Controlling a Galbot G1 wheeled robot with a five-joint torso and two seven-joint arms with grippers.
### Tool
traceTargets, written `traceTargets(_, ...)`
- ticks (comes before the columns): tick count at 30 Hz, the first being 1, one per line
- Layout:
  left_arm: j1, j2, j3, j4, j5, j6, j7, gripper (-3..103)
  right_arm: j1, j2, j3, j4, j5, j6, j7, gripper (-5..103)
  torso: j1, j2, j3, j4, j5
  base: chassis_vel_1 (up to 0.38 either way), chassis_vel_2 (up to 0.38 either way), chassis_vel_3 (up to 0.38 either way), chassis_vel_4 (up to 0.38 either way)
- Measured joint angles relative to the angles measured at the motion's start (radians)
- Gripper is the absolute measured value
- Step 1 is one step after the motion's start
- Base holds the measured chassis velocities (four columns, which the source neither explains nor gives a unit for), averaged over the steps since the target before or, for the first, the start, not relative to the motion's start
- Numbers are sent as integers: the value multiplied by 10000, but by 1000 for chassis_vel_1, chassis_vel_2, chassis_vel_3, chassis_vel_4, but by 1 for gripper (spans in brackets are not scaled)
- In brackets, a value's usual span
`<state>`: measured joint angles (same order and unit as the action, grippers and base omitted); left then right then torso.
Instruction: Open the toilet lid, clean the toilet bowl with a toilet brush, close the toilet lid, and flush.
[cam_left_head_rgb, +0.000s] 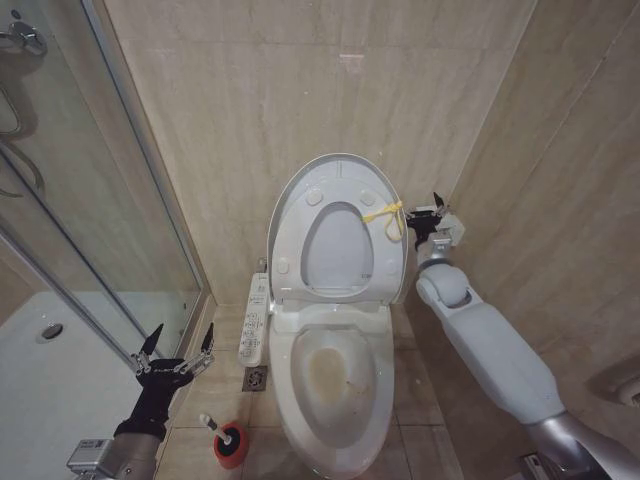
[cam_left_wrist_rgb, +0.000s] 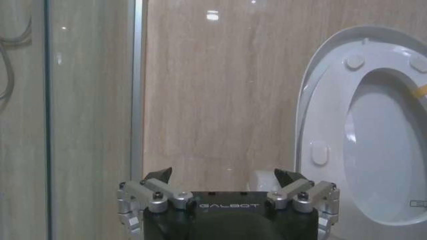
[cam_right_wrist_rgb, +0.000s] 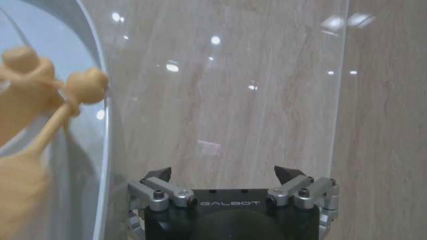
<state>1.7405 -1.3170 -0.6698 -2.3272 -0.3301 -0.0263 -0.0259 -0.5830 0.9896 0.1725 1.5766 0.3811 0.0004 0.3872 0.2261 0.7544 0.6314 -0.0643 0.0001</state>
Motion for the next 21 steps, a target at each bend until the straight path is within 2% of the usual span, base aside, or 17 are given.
traceTargets(7,0,0,0,0,0,0,0,100,-1129,-441,279,1338,395,-272,92,100,0,0,0,7,-1,0,0,0,0)
traceTargets(11,0,2,0,0,0,0,0,100,-2124,-612,659,2123,490,-364,133,100,0,0,0,-1,1,0,0,0,0)
traceTargets(14,1,0,0,0,0,0,0,100,-2558,-701,860,2457,516,-397,133,100,0,0,0,3,2,0,0,0,0)
traceTargets(17,0,1,0,0,0,1,0,100,-3963,-877,1811,3472,540,-477,150,100,-1,1,-1,3,1,0,0,0,0)
traceTargets(21,0,0,0,0,0,0,-1,100,-4532,-925,2226,3858,540,-477,198,100,-1,1,-1,0,0,0,0,0,0)
